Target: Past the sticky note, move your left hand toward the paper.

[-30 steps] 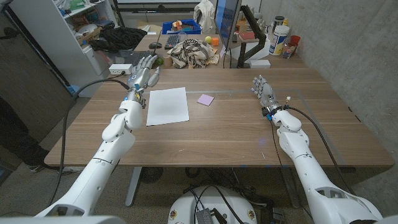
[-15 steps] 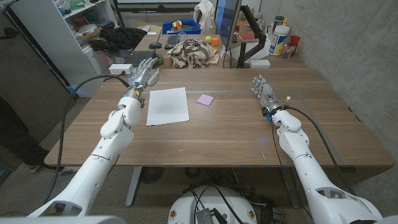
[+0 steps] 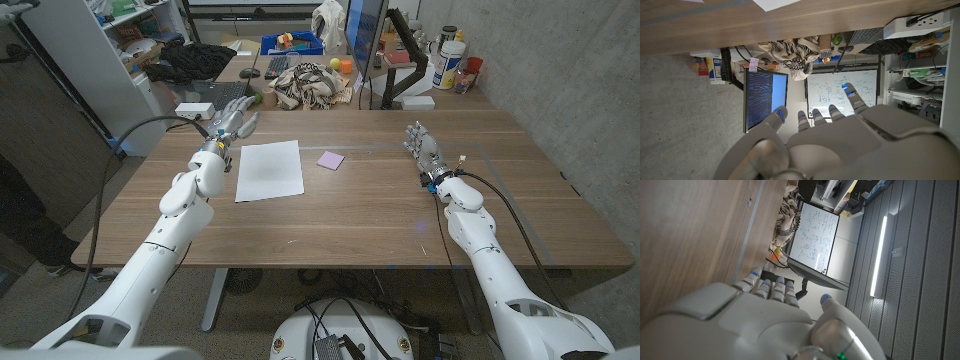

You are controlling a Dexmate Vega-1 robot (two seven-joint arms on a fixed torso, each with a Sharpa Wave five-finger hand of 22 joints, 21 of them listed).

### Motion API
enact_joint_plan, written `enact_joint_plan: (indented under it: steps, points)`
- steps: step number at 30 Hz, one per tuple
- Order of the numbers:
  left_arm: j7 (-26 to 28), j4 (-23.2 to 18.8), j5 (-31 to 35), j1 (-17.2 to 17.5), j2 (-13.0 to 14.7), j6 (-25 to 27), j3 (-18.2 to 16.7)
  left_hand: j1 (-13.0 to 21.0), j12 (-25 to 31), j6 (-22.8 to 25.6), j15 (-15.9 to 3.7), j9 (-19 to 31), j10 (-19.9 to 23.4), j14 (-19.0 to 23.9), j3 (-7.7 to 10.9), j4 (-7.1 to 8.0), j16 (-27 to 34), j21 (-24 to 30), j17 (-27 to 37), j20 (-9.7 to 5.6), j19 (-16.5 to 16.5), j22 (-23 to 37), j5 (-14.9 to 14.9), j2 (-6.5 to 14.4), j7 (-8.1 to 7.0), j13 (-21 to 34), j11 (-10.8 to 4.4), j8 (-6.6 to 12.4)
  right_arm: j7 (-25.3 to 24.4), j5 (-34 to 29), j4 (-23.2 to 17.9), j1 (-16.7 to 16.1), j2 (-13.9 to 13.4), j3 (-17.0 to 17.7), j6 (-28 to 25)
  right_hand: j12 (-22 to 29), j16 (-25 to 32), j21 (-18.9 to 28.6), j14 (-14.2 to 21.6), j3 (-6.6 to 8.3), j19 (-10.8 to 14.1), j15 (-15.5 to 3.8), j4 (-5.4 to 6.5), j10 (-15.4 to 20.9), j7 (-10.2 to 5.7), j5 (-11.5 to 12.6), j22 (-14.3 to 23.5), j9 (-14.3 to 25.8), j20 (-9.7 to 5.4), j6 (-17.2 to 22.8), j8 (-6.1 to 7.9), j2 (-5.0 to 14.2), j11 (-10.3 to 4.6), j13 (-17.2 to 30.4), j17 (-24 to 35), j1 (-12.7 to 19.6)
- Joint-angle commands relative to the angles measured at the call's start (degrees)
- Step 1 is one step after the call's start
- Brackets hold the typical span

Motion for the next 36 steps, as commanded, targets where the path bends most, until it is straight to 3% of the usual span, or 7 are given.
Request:
enact_joint_plan:
  steps: [1, 11, 23, 36]
  points:
    - [-2.9, 1.6, -0.4, -1.5, 1.2, 0.2, 1.0, -0.6, -0.2, -0.5, -2.68, 0.3, -1.0, -6.0, 0.43, 0.39, 0.2, -0.3, 0.1, 0.85, -28.1, 0.2, -0.1, 1.1, -0.11, 0.3, -0.03, -0.06, 0.1, -0.3, 0.9, 0.4, 0.3, 0.0, 0.2, 0.1, -0.2, -0.2, 0.1, -0.04, 0.4, -1.42, 0.34, 0.2, 0.11, 0.4, 0.1, 0.3, -5.03, 0.3, 0.41, 3.92, -0.09, 0.2, 0.1, -0.2]
    - [-4.4, 2.2, 0.5, -2.1, 2.3, 0.9, 1.8, -1.5, 0.0, -1.3, -2.66, 0.4, -1.4, -6.4, 0.66, 0.74, 0.4, -0.2, 0.3, 0.70, -27.1, 0.3, -0.2, 1.3, -0.10, 0.3, -0.05, 0.00, 0.2, -0.5, 1.1, 0.4, 0.4, -0.1, 0.1, 0.1, -0.2, -0.3, 0.1, -0.03, 0.4, -1.44, 0.33, 0.2, 0.13, 0.4, 0.1, 0.3, -4.96, 0.3, 0.40, 3.90, -0.03, 0.2, 0.1, -0.2]
    - [-6.6, 2.8, 1.5, -2.6, 3.6, 1.9, 2.6, -2.3, -0.1, -2.2, -2.77, 0.4, -2.9, -7.3, 0.81, 0.77, 0.3, -1.1, 0.3, 0.98, -28.4, 0.3, -0.2, 1.1, -0.10, 0.4, 0.22, 0.01, 0.4, -0.6, 1.4, 0.3, 0.6, -0.2, 0.5, 0.0, -0.2, -0.5, 0.1, -0.05, 0.3, -1.43, 0.36, 0.1, 0.13, 0.4, 0.1, 0.3, -4.94, 0.3, 0.39, 3.88, -0.12, 0.2, 0.1, -0.2]
    - [-7.0, 4.5, 3.1, -3.7, 4.5, 2.2, 4.1, -3.9, -0.4, -5.7, -2.59, 0.5, -6.0, -11.4, 0.52, 1.12, -0.1, -2.4, 0.7, 1.07, -29.6, 0.5, -0.3, 1.1, -0.08, 0.5, 0.43, -0.39, 0.5, -0.8, 1.5, 0.5, 0.6, -0.2, 0.5, 0.1, -0.2, -0.6, 0.1, -0.07, 0.4, -1.43, 0.39, 0.1, 0.09, 0.4, 0.2, 0.3, -4.94, 0.2, 0.39, 3.87, -0.06, 0.2, 0.1, -0.3]
